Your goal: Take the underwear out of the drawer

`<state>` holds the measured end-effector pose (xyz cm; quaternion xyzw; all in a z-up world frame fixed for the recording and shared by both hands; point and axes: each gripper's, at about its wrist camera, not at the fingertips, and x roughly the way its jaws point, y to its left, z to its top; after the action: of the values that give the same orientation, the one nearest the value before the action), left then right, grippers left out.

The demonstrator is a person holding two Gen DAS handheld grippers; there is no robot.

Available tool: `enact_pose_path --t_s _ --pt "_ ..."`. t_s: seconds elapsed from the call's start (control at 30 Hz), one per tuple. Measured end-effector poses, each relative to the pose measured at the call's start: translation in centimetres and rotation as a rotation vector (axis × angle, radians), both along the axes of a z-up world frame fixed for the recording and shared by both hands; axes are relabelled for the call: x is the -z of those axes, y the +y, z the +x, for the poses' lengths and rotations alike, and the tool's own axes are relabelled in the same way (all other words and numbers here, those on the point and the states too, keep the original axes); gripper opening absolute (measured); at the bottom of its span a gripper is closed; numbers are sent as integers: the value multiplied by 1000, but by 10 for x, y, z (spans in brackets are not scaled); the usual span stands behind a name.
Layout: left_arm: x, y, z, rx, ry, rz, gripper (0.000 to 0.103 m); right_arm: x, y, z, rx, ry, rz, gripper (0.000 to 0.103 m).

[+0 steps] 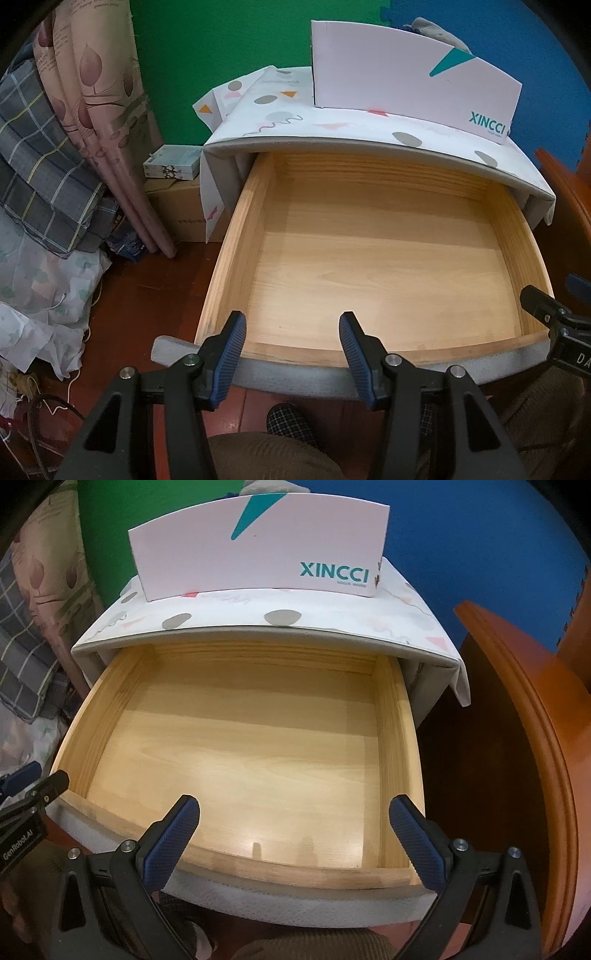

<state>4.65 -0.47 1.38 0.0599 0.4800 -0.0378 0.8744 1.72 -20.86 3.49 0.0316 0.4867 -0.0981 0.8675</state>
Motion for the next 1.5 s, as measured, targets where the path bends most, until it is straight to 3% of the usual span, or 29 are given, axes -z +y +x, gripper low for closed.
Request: enact_pose_path --t_s 1.5 --pt "2 -8 -4 23 -18 50 54 10 1 6 -14 42 -3 102"
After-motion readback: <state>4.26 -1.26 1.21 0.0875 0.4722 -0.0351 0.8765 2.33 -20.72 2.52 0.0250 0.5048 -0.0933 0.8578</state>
